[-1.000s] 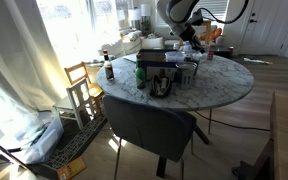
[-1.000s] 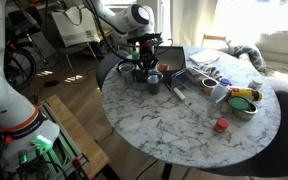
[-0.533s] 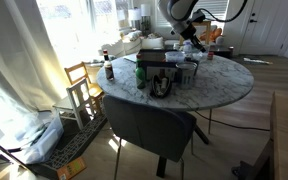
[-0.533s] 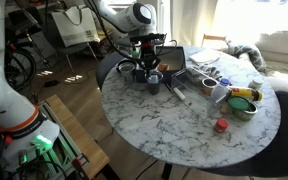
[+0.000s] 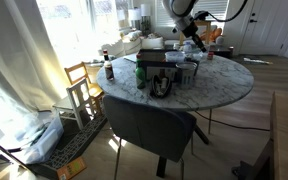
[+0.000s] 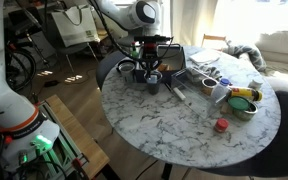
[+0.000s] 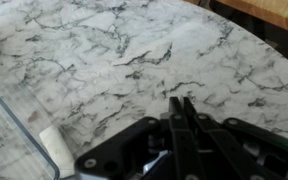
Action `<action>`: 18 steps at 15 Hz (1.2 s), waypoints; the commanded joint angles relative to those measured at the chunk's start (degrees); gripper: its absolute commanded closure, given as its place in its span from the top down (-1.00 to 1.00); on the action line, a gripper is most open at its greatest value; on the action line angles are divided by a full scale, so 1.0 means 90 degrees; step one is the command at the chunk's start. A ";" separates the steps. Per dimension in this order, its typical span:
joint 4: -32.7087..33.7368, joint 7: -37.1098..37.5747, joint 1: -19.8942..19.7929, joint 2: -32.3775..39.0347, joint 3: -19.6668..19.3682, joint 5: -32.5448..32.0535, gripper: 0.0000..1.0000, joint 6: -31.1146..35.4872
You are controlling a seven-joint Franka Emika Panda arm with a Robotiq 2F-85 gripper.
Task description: Use the small plastic cup to put some of the contents of the plastic cup into the silver cup
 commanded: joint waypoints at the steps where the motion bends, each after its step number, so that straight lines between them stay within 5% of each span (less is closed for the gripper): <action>1: -0.0009 -0.0496 -0.0272 -0.0053 0.0127 0.0343 -0.98 0.0103; 18: 0.0055 -0.2059 -0.0874 -0.0315 0.0060 0.1553 -0.98 0.0112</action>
